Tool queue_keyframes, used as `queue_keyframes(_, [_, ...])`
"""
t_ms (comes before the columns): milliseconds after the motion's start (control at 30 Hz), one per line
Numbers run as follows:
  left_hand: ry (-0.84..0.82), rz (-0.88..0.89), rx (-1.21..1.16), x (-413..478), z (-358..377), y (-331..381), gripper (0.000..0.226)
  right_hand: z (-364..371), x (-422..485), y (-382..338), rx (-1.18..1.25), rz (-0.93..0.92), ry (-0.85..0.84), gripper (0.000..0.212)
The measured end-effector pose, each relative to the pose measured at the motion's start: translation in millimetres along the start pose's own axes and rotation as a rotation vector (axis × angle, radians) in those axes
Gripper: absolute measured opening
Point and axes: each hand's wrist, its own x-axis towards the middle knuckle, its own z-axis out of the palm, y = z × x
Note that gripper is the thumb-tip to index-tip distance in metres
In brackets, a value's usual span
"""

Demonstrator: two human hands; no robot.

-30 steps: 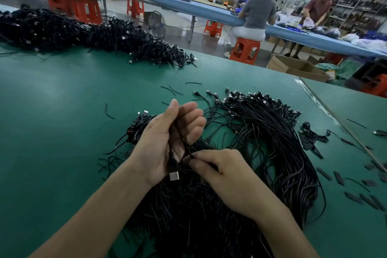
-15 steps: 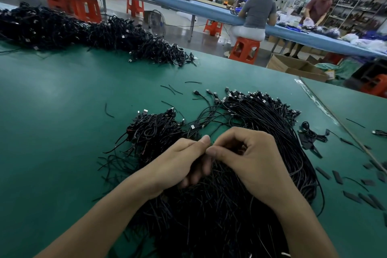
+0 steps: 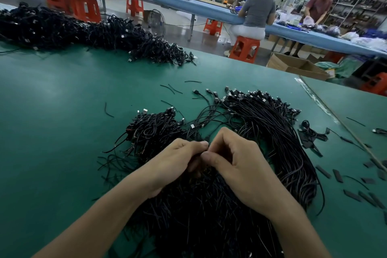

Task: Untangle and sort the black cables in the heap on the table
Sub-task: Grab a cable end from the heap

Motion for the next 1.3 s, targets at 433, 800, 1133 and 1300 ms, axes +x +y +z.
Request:
queue_keyframes(433, [0.030, -0.157, -0.168, 1, 1, -10, 0.060, 20, 7, 9, 0.081, -0.053, 0.141, 0.016])
queue_keyframes(800, [0.342, -0.046, -0.331, 16, -16, -24, 0.068, 36, -1, 50, -0.444, 0.347, -0.246, 0.013])
queue_keyframes(1133, [0.322, 0.076, -0.403, 16, -11, -25, 0.059, 18, 6, 51, -0.412, 0.439, -0.302, 0.010])
queue_keyframes(1300, [0.336, 0.036, -0.443, 14, -12, -25, 0.065, 12, 7, 50, -0.308, 0.413, -0.347, 0.018])
